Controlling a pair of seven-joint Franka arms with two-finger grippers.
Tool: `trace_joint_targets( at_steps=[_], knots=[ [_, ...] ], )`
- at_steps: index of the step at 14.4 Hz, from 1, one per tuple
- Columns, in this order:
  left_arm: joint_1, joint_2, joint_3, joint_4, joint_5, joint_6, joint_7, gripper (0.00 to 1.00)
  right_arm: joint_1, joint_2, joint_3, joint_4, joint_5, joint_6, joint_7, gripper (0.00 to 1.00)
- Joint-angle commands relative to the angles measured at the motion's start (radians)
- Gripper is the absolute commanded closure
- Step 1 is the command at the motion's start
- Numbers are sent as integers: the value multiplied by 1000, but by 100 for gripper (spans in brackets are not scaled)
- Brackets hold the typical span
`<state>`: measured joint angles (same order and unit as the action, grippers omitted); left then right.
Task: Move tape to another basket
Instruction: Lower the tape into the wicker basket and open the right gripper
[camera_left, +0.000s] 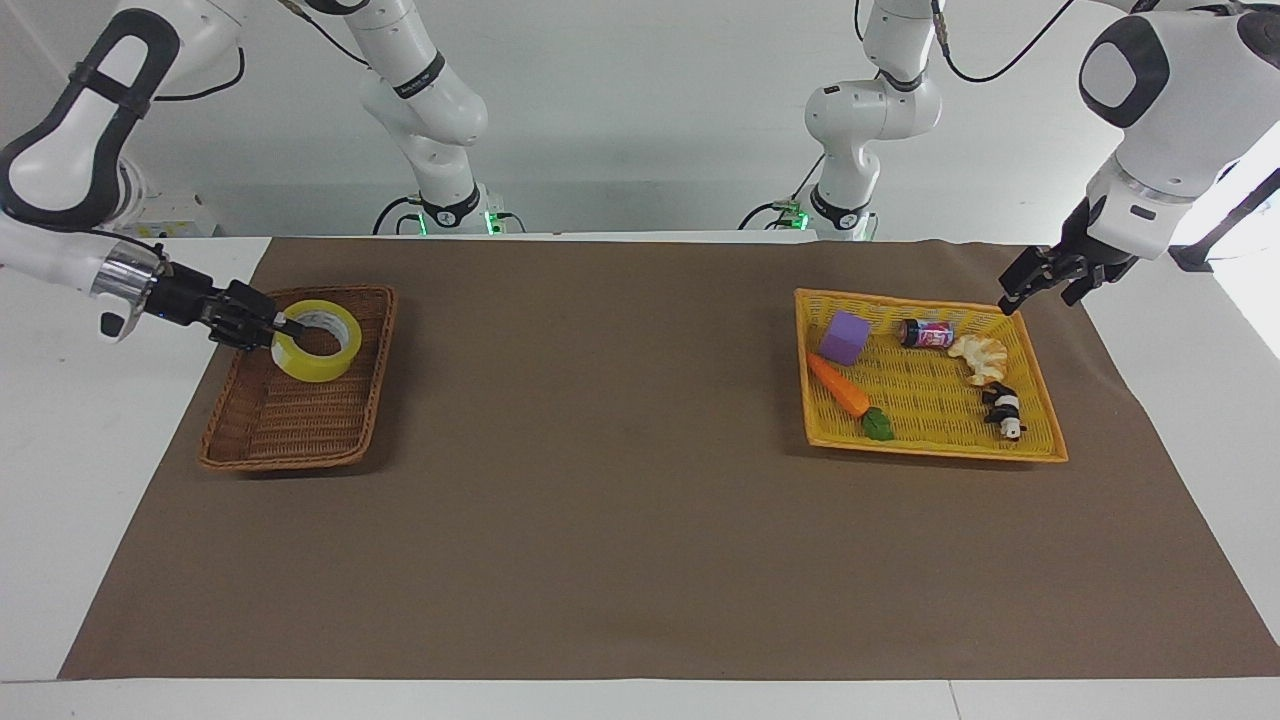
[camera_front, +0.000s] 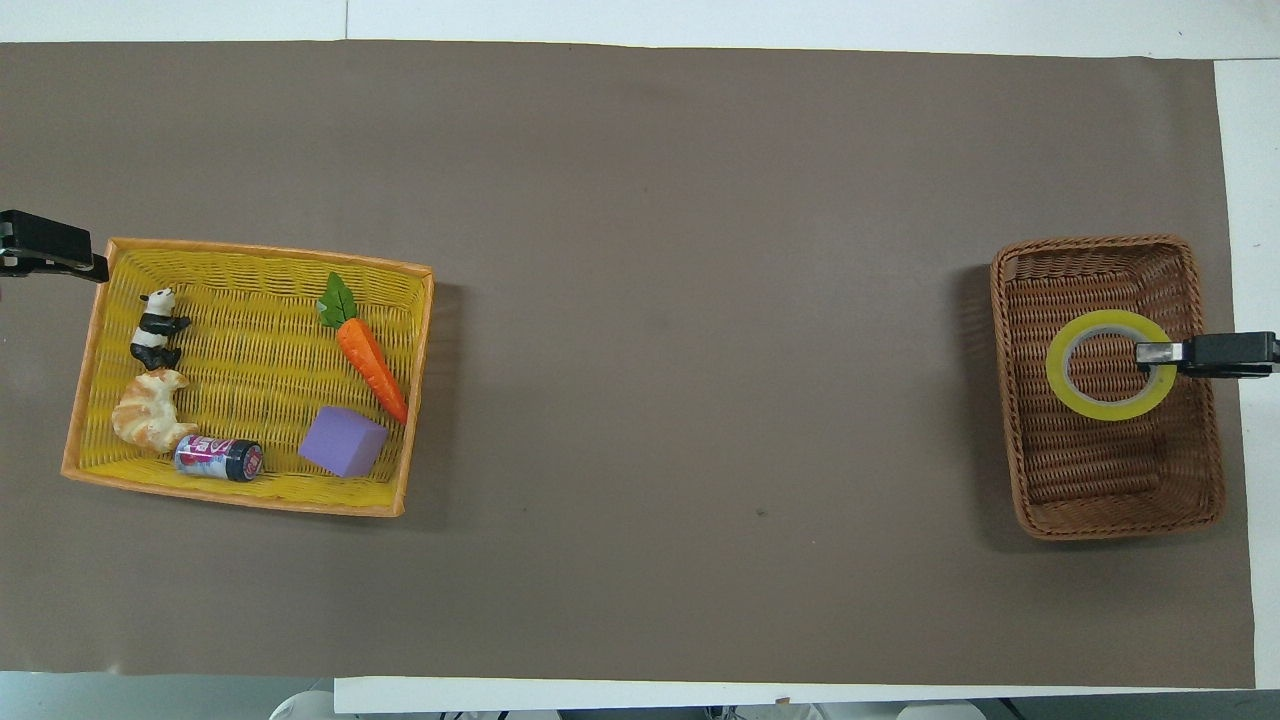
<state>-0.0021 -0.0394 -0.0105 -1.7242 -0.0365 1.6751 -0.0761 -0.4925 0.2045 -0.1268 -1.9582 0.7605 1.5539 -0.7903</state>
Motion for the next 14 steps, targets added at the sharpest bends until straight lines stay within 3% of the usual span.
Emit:
trace_joint_targets(
  at_steps=[1,5,13,14],
  knots=[
    [4,-25,-9,-25,26,3,18,0,-27,10,15,-8,-38,17,-79,100],
    [-15,-20,-22,-18,98,-18,21,0,-29,30,15,-37,-58,67,-139,100],
    [-10,35,-40,37,106,-71,26,0,-29,44,15,-90,-81,143,-224,99],
    [-9,45,-42,47,105,-72,26,0,-28,44,15,-84,-95,143,-225,86]
  ],
)
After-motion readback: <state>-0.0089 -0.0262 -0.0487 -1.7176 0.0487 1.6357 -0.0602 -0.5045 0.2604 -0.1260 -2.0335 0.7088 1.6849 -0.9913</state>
